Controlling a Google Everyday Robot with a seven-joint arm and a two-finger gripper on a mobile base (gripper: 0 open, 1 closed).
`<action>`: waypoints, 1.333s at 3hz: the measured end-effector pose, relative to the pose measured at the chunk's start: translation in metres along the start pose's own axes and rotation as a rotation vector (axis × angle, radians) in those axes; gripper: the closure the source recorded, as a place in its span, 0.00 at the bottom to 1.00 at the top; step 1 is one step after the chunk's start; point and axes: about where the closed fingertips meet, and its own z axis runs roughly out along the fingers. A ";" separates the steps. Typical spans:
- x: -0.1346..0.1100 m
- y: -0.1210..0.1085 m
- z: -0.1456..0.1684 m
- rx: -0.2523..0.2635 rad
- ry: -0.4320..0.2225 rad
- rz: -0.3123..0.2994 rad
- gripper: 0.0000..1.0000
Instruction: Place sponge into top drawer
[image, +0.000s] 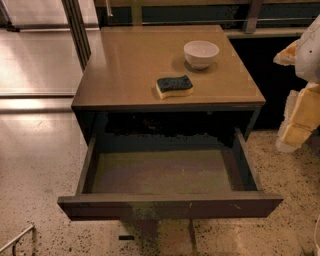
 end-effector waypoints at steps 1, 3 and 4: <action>-0.001 -0.003 0.000 0.009 -0.011 0.003 0.00; -0.022 -0.060 0.021 0.036 -0.158 0.039 0.00; -0.050 -0.102 0.035 0.052 -0.267 0.054 0.00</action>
Offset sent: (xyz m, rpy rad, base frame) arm 0.0642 -0.0007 -0.0044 0.1678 -0.0750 -0.0246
